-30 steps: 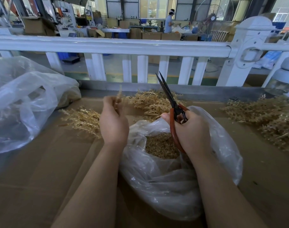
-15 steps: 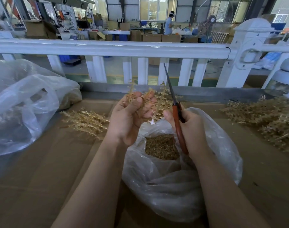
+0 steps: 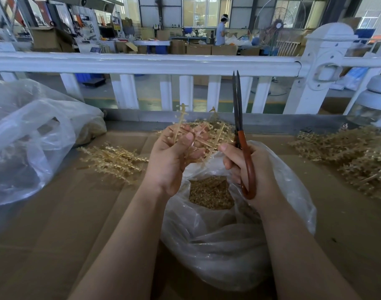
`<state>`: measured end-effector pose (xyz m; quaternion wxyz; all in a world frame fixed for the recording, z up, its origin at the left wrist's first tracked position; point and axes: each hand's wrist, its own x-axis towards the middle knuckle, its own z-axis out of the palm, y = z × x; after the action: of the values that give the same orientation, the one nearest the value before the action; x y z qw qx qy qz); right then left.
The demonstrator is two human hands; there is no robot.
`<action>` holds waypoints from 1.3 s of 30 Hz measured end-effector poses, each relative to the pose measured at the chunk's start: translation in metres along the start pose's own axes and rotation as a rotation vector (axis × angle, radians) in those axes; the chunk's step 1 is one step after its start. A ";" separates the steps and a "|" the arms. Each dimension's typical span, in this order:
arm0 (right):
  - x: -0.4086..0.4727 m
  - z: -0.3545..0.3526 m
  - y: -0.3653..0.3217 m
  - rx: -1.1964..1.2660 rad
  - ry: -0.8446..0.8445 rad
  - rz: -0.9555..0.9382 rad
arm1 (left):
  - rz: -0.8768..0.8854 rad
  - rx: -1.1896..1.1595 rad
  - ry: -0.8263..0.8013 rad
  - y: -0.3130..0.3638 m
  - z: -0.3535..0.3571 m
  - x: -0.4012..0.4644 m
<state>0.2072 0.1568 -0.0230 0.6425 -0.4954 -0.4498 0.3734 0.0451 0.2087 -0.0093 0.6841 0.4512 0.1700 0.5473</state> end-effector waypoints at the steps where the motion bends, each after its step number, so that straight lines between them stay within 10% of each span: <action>1: 0.000 0.000 0.001 0.016 -0.010 0.007 | 0.010 0.010 -0.005 0.000 0.000 0.000; 14: -0.006 0.004 -0.005 0.071 0.005 0.022 | 0.035 0.150 -0.104 -0.003 0.001 -0.004; 19: -0.009 0.005 -0.007 0.091 0.012 -0.026 | -0.237 0.226 0.071 0.000 -0.003 -0.005; 25: -0.007 0.002 0.000 0.103 -0.003 -0.110 | -0.527 -0.008 -0.173 0.009 -0.014 -0.007; 39: -0.004 0.003 0.002 0.034 0.005 -0.173 | -0.280 0.178 -0.072 0.007 -0.009 -0.005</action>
<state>0.2033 0.1540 -0.0253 0.6820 -0.4446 -0.4827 0.3227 0.0323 0.2078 -0.0099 0.7168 0.5012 0.2542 0.4129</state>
